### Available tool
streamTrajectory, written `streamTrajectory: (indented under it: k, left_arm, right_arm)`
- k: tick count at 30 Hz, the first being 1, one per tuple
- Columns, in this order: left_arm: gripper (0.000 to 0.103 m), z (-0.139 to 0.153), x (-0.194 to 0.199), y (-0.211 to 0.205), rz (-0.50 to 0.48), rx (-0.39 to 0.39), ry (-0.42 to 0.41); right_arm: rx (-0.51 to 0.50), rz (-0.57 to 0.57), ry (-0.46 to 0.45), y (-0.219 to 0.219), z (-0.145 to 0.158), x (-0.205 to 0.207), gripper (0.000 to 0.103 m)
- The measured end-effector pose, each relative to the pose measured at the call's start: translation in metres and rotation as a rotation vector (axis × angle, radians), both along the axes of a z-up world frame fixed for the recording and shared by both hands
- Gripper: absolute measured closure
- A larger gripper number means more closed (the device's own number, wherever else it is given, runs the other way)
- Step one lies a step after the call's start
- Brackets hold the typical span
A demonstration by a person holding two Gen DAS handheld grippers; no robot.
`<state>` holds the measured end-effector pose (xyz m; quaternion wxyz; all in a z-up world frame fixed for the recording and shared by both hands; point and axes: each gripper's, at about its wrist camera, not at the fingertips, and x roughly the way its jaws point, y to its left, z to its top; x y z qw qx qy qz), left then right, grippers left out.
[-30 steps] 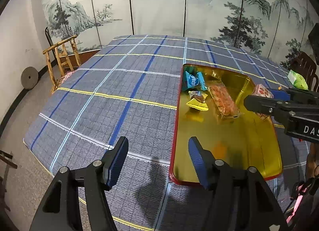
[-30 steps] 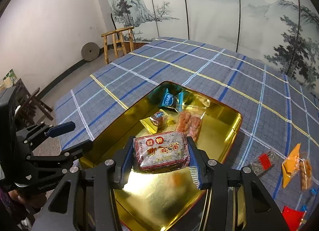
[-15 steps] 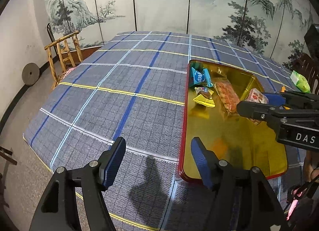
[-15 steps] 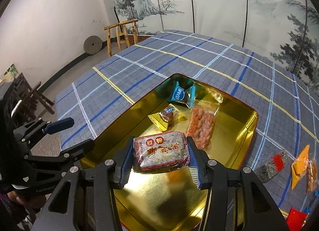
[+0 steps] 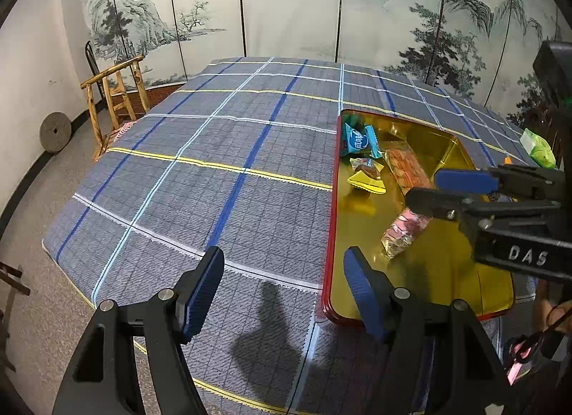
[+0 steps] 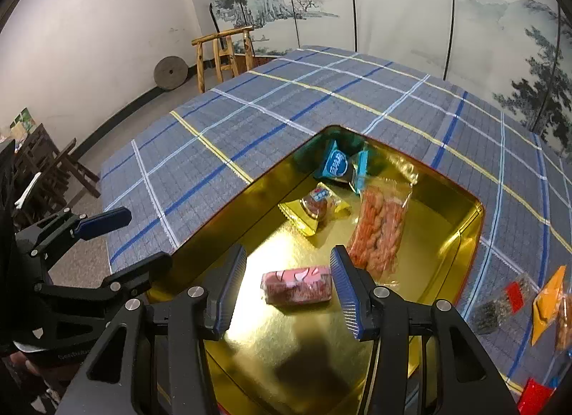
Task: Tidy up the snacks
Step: 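Carry the cake block over the tin and release it with the right gripper, then move the left gripper to the dark seaweed packet and grasp it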
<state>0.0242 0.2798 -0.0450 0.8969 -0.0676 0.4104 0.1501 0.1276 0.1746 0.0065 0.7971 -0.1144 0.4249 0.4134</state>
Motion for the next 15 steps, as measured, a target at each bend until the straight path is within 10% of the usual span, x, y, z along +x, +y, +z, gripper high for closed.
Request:
streamTrajectory:
  k: [15]
  left_arm:
    - [0.036,0.010,-0.004,-0.010,-0.010,0.022,0.004]
  right_arm:
    - [0.088,-0.086,-0.074,-0.072,0.018,-0.019,0.053]
